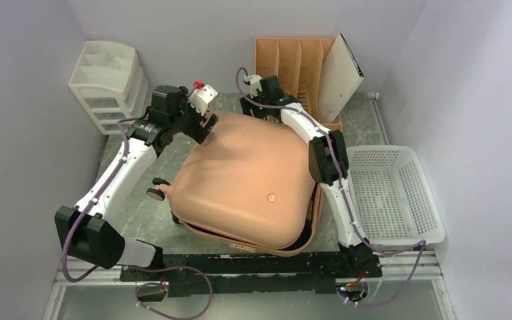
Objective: Open, take out, and arrange the luggage
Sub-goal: Move the distractor to the center of the board.
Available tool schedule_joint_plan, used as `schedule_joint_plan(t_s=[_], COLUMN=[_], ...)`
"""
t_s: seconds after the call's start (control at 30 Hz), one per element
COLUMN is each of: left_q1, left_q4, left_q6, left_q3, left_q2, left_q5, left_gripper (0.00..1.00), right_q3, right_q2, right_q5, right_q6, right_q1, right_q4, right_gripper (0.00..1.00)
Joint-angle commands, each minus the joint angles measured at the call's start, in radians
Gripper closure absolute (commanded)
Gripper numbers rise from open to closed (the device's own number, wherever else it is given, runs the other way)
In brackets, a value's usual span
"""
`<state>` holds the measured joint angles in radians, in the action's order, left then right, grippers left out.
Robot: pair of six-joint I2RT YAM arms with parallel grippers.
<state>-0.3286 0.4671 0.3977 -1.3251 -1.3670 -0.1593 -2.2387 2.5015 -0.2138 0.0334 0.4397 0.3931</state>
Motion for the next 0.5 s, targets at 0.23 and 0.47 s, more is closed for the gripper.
schedule_joint_plan(t_s=[0.23, 0.47], left_q1=[-0.005, -0.045], left_q4=[-0.002, 0.004], left_q6=[-0.015, -0.047], left_q3=[-0.261, -0.373], left_q2=[-0.111, -0.210], left_q5=[0.063, 0.116], left_gripper=[0.03, 0.03], right_q3=[0.353, 0.552], right_q2=[-0.788, -1.023], right_q5=[-0.029, 0.190], right_q6=[0.263, 0.162], right_q1=[-0.121, -0.400], right_q4=[-0.031, -0.188], right_gripper=[0.20, 0.20])
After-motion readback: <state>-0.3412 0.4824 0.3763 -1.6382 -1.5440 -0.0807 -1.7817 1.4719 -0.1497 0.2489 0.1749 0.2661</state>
